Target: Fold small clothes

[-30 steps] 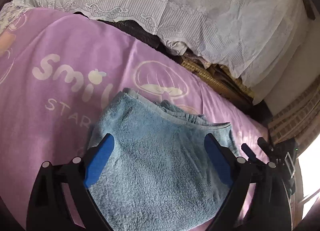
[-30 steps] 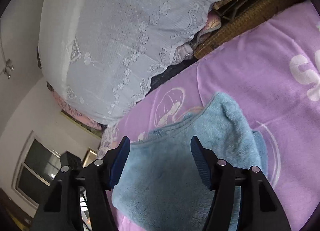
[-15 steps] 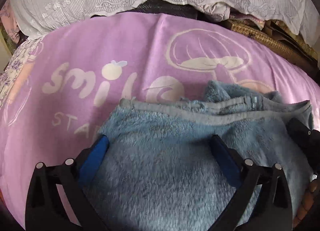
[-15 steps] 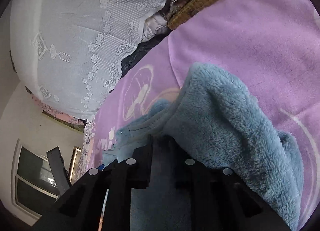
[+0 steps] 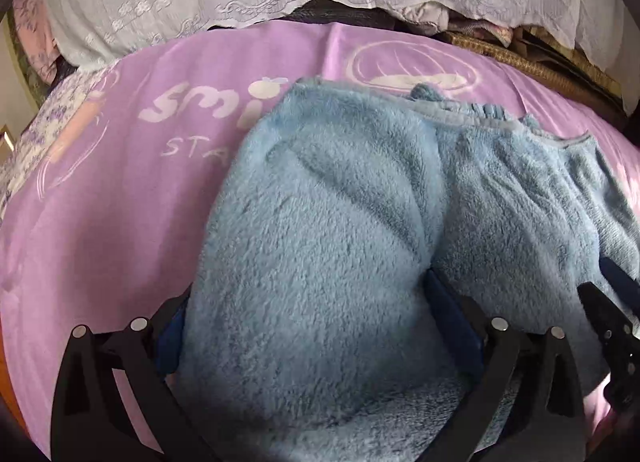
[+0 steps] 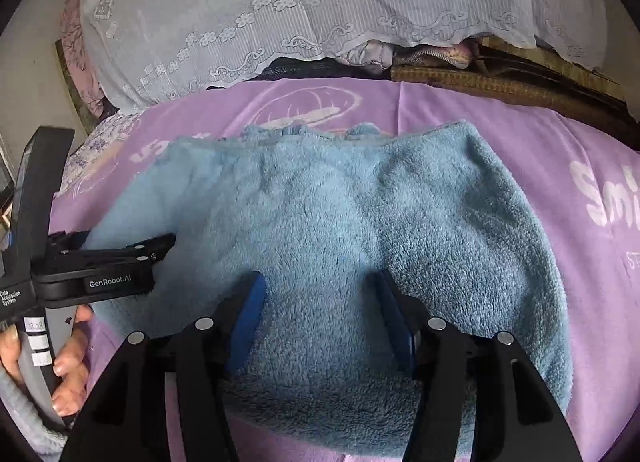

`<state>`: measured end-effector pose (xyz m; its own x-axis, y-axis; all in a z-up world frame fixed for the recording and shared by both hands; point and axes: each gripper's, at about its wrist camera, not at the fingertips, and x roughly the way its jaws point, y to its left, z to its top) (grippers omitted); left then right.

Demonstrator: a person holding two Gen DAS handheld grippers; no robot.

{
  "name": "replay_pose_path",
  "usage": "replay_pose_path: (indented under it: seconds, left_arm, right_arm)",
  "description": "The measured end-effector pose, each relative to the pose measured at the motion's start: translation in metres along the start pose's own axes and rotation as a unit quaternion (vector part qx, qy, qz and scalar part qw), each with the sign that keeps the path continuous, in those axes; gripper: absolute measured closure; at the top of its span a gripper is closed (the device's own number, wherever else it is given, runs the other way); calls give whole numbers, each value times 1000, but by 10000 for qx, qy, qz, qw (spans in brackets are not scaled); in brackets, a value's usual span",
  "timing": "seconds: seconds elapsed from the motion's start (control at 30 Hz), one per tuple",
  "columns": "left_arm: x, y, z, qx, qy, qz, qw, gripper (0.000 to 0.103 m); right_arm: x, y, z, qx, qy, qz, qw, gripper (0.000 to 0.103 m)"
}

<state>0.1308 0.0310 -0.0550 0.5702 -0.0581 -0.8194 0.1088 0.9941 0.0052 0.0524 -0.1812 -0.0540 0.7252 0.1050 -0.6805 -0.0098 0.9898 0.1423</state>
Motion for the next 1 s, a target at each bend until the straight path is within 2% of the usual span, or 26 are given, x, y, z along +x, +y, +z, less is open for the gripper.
replay_pose_path:
  seconds: [0.1, 0.2, 0.3, 0.53, 0.77, 1.0]
  left_arm:
    - [-25, 8, -19, -170, -140, -122, 9997, 5]
    - [-48, 1, -42, 54, -353, 75, 9993, 5]
    - [-43, -7, -54, 272, -235, 278, 9990, 4]
    - [-46, -7, -55, 244, -316, 308, 9987, 4]
    - [-63, -5, -49, 211, -636, 432, 9968, 4]
    - [-60, -4, -20, 149, -812, 541, 9951, 4]
  right_arm:
    - [-27, 2, -14, 170, -237, 94, 9995, 45]
    - [-33, 12, -38, -219, -23, -209, 9995, 40]
    - [-32, 15, -50, -335, 61, -304, 9990, 39]
    - [-34, 16, -53, -333, 13, -248, 9991, 35]
    - [-67, 14, -39, -69, -614, -173, 9979, 35]
    - [-53, 14, 3, 107, -665, -149, 9976, 34]
